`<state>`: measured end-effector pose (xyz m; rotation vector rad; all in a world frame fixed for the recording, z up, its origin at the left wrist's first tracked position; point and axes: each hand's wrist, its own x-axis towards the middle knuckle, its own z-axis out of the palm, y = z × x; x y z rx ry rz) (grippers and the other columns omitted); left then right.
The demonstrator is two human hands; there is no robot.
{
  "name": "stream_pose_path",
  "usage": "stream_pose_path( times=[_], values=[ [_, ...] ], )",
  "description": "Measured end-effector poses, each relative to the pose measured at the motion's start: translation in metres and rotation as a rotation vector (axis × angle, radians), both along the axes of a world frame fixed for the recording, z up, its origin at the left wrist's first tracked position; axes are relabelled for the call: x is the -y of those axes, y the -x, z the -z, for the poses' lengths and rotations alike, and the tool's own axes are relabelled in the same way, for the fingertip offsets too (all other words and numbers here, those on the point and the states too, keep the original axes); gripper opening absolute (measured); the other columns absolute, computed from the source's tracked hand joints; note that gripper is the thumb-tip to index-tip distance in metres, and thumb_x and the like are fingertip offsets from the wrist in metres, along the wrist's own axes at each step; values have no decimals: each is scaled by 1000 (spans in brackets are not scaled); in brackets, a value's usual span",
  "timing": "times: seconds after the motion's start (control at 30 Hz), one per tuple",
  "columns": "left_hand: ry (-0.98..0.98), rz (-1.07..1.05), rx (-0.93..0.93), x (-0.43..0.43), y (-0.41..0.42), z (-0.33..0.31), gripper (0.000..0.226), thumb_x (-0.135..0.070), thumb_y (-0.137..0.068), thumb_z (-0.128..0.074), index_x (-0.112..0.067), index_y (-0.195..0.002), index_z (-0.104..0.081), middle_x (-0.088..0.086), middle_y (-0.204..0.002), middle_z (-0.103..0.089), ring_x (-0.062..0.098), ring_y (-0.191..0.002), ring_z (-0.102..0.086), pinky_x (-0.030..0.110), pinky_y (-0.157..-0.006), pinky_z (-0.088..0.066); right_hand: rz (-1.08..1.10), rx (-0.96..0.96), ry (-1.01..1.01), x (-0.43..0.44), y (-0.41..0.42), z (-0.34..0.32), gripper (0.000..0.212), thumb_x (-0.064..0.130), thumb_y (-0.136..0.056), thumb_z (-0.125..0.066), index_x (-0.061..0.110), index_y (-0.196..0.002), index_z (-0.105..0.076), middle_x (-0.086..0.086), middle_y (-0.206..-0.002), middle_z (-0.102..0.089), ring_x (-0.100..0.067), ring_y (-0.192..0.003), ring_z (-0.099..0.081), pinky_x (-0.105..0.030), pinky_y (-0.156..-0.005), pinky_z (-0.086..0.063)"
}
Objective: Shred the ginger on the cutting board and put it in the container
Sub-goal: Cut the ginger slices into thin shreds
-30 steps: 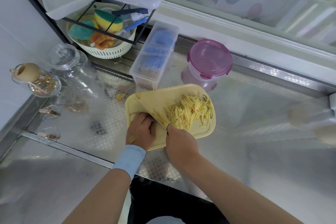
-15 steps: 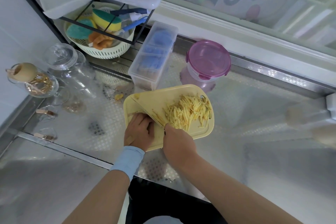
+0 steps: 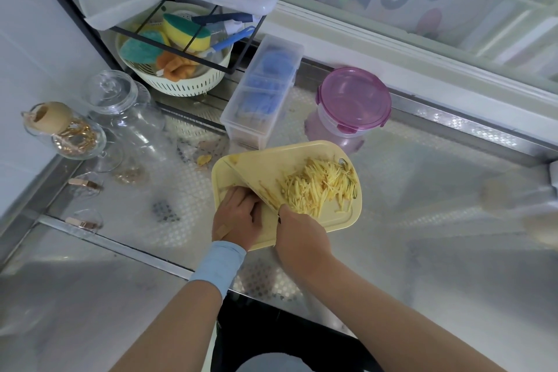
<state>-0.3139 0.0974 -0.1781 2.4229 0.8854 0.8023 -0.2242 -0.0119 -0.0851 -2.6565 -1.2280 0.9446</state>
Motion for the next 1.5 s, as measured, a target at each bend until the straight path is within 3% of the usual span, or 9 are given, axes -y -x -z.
stream_pose_path(
  times=[0.43, 0.73, 0.87, 1.0, 1.5],
  values=[
    [-14, -4, 6, -2, 1, 0, 15, -7, -81, -56, -6, -76, -70, 10, -82, -66, 30, -81, -57, 36, -74, -48, -21, 34, 9, 13, 2, 4, 19, 1, -88, -43, 16, -93, -33, -5, -69, -49, -26, -59, -47, -35, -52, -38],
    [-46, -10, 2, -3, 0, -2, 14, -7, -79, -56, -5, -71, -68, 12, -76, -63, 27, -81, -50, 35, -72, -45, -19, 29, 30, 9, 3, 6, 22, -3, -88, -42, 15, -95, -33, -4, -68, -46, -21, -55, -42, -32, -46, -29],
    [-36, -28, 10, -2, 1, 0, 12, -7, -78, -59, -6, -71, -69, 10, -77, -65, 27, -80, -53, 35, -71, -47, 1, 9, 13, -1, 1, 2, 21, -5, -88, -39, 15, -95, -35, -4, -70, -46, -20, -57, -40, -33, -51, -33],
    [-44, -39, 26, -1, 0, -3, 14, -8, -78, -57, -6, -70, -69, 10, -76, -65, 26, -82, -53, 31, -72, -46, -15, 16, 9, 8, 3, -2, 18, -2, -89, -40, 14, -95, -34, -5, -70, -46, -20, -56, -39, -32, -45, -25],
    [-23, -27, 24, 0, 3, -1, 10, -6, -78, -60, -6, -74, -70, 10, -81, -65, 27, -84, -55, 33, -72, -48, 15, -14, 1, 3, 1, -1, 18, -2, -89, -39, 16, -93, -35, -5, -73, -49, -21, -59, -43, -32, -46, -28]
  ],
)
